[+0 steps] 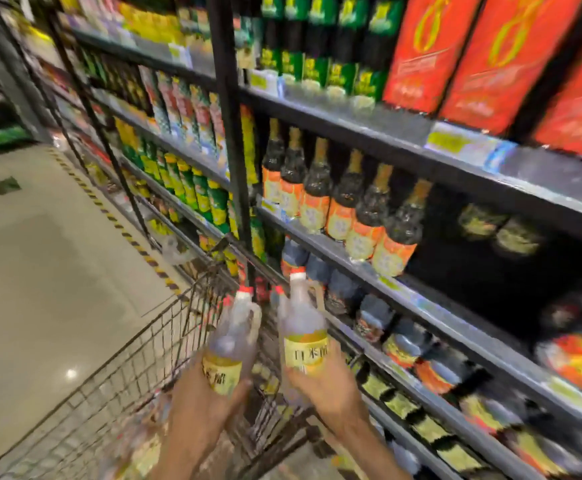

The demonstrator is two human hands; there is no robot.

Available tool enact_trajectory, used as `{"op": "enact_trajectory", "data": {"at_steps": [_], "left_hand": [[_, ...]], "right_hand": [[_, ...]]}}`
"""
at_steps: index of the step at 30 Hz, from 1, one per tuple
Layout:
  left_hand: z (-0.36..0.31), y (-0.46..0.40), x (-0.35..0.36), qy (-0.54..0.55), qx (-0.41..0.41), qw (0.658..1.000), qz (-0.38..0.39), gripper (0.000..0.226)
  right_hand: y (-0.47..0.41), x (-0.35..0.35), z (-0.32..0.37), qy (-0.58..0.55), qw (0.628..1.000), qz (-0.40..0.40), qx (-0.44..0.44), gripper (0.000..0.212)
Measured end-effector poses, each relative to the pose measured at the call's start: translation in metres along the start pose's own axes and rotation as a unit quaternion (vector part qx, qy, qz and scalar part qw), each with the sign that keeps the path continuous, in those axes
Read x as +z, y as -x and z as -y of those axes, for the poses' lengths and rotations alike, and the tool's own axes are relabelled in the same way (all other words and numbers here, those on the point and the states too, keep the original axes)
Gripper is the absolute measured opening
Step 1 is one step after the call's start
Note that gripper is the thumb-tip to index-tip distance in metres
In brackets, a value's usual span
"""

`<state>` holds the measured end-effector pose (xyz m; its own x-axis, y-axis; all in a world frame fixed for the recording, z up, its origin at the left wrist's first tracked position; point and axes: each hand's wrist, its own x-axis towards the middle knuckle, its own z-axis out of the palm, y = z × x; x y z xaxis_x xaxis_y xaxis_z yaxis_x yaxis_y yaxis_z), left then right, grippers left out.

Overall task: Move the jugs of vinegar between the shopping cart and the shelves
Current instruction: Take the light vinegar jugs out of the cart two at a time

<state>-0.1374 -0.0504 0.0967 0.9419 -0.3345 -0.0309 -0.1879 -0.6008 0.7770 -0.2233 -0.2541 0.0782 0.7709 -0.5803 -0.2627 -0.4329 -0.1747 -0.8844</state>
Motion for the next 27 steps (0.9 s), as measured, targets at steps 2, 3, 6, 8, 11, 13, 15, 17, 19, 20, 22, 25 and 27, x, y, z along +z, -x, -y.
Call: {"op": "enact_trajectory", "data": {"at_steps": [2, 3, 6, 8, 11, 13, 15, 17, 19, 20, 22, 25, 27], "left_hand": [[-0.028, -0.002, 0.006, 0.016, 0.019, 0.999, 0.024, 0.06], [-0.048, -0.002, 0.011, 0.024, 0.033, 0.999, 0.026, 0.055], [-0.085, -0.002, 0.037, 0.02, 0.083, 0.994, 0.061, 0.063], [-0.107, -0.004, 0.056, 0.024, 0.106, 0.99, 0.087, 0.069], [-0.144, -0.004, 0.087, 0.066, 0.121, 0.98, 0.144, 0.051], [-0.167, -0.007, 0.109, 0.09, 0.133, 0.97, 0.181, 0.052], [-0.192, -0.015, 0.133, 0.118, 0.115, 0.964, 0.21, 0.065], [-0.213, -0.026, 0.155, 0.144, 0.11, 0.955, 0.234, 0.075], [-0.235, -0.038, 0.174, 0.166, 0.115, 0.95, 0.24, 0.078], [-0.245, -0.047, 0.186, 0.176, 0.12, 0.948, 0.236, 0.076], [-0.266, -0.061, 0.205, 0.189, 0.134, 0.948, 0.219, 0.074], [-0.29, -0.083, 0.232, 0.188, 0.142, 0.954, 0.188, 0.073], [-0.302, -0.101, 0.249, 0.164, 0.145, 0.961, 0.171, 0.073]], "right_hand": [[0.011, -0.029, 0.006, -0.031, 0.999, -0.019, -0.008, 0.044], [0.021, -0.049, 0.01, -0.049, 0.998, -0.035, -0.01, 0.045], [0.045, -0.098, 0.016, -0.055, 0.994, -0.091, -0.018, 0.043], [0.056, -0.127, 0.016, -0.047, 0.989, -0.136, -0.018, 0.031], [0.068, -0.164, 0.013, -0.063, 0.982, -0.177, 0.0, 0.03], [0.07, -0.184, 0.008, -0.064, 0.976, -0.209, 0.009, 0.04], [0.068, -0.203, 0.002, -0.058, 0.97, -0.235, 0.016, 0.05], [0.068, -0.218, 0.0, -0.064, 0.965, -0.253, 0.024, 0.052], [0.067, -0.228, 0.001, -0.067, 0.961, -0.268, 0.026, 0.044], [0.067, -0.233, 0.002, -0.074, 0.958, -0.276, 0.024, 0.041], [0.061, -0.238, 0.001, -0.079, 0.955, -0.285, 0.021, 0.037], [0.05, -0.24, 0.0, -0.091, 0.95, -0.297, 0.019, 0.032], [0.04, -0.241, 0.0, -0.088, 0.945, -0.314, 0.025, 0.033]]}}
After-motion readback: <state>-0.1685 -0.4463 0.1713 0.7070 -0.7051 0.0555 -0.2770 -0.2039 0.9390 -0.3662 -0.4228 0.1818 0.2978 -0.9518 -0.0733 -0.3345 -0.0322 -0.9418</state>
